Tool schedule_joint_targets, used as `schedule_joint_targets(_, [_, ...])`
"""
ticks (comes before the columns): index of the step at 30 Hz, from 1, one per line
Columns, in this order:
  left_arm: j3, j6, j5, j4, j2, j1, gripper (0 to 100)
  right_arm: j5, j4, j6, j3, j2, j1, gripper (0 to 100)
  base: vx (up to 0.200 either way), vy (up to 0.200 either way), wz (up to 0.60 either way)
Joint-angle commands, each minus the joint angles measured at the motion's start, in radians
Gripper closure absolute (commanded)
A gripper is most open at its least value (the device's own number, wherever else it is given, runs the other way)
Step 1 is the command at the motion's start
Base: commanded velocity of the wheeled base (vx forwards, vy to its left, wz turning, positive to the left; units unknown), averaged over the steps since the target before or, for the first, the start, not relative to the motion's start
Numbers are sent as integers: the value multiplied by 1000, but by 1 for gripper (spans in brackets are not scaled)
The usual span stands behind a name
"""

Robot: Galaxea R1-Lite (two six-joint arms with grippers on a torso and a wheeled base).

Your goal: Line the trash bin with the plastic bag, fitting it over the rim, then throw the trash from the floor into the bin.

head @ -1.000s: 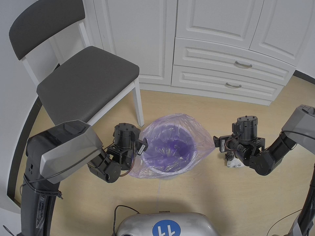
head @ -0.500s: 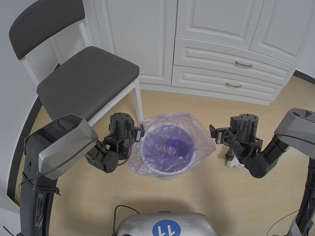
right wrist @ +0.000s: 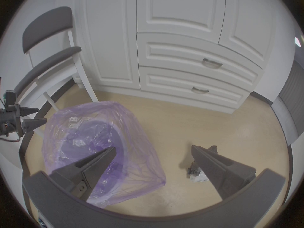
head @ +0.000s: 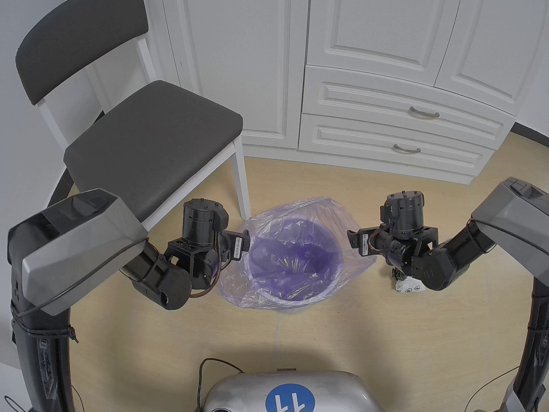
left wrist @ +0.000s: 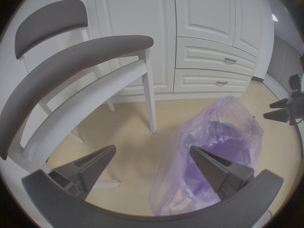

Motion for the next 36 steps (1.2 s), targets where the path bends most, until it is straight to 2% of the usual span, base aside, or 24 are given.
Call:
schedule_joint_targets(1, [35, -57, -99, 129, -110, -18, 0, 24, 196, 74, -186, 8, 10, 0, 0, 0, 0])
schedule_joint_targets(4, [14, -72, -185, 238, -118, -17, 0, 30, 208, 97, -213, 46, 8, 0, 0, 0, 0])
schedule_joint_targets(8, [-62, -123, -208, 318, -98, -9, 0, 30, 206, 148, -256, 102, 4, 0, 0, 0, 0])
schedule_joint_targets(9, [-63, -125, -208, 321, -96, -9, 0, 30, 206, 151, -257, 103, 2, 0, 0, 0, 0])
schedule_joint_targets(12, [-92, -141, -207, 347, -81, 19, 0, 31, 191, 234, -283, 151, -1, 0, 0, 0, 0])
schedule_joint_targets(15, [-94, -172, -207, 347, -73, 38, 0, 40, 182, 254, -317, 197, -4, 0, 0, 0, 0])
schedule_joint_targets(19, [-115, -230, -207, 349, -42, 40, 0, 31, 182, 257, -357, 218, -18, 0, 0, 0, 0])
schedule_joint_targets(26, [-146, -258, -205, 332, 19, 38, 0, 33, 182, 283, -363, 211, -33, 0, 0, 0, 0])
schedule_joint_targets(30, [-210, -312, -180, 330, 76, 43, 0, 34, 179, 286, -380, 218, -36, 0, 0, 0, 0])
schedule_joint_targets(33, [-252, -330, -124, 333, 96, 61, 0, 40, 116, 284, -389, 232, -45, 0, 0, 0, 0])
schedule_joint_targets(36, [-264, -347, -116, 329, 102, 66, 0, 40, 41, 272, -389, 253, -50, 0, 0, 0, 0])
